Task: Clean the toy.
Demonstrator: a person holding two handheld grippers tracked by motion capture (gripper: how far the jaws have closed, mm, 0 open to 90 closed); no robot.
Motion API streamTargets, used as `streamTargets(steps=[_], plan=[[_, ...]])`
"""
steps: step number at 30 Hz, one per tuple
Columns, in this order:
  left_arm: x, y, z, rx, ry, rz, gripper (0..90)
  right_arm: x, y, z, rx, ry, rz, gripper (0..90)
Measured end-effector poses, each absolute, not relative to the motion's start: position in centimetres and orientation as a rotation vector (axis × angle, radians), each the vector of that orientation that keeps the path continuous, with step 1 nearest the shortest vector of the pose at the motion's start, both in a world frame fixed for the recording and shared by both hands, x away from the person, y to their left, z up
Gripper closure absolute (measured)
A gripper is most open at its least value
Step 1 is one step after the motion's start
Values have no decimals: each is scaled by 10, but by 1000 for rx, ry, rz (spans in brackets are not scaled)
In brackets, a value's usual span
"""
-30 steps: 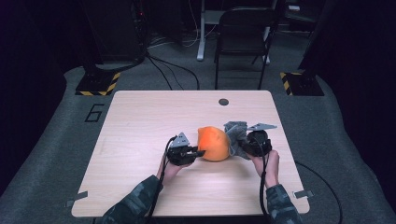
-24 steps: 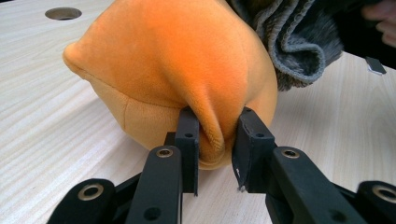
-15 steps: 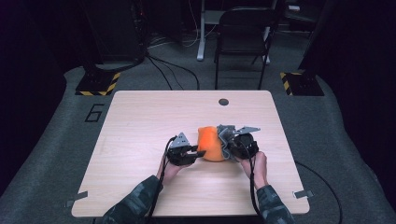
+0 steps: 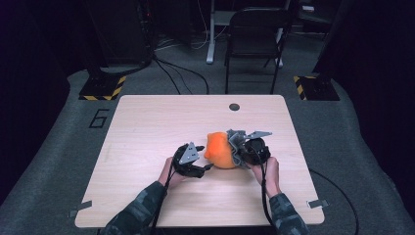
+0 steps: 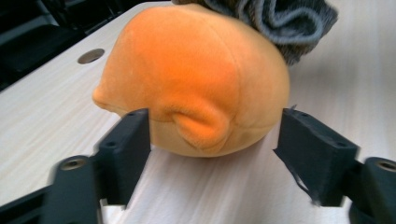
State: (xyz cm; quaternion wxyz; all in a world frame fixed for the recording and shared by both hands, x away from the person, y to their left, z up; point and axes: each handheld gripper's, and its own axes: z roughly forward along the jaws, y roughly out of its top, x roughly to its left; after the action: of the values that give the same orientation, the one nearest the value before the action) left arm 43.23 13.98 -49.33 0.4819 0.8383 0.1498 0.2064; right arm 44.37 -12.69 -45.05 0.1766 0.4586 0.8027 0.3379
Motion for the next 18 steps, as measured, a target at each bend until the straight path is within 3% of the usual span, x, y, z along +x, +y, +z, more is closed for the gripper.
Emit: streamTargets(steps=[12,16,18], plan=[[441,131,-506,2129,270,623,196,450,-126,-450,1296,2291,960,772],[443,127,-507,2117,210,673,224,452,-126,-450,1303,2293,958,771],[443,126,-509,2106,181,696,284,452,-127,-451,1299,2293,957,772]])
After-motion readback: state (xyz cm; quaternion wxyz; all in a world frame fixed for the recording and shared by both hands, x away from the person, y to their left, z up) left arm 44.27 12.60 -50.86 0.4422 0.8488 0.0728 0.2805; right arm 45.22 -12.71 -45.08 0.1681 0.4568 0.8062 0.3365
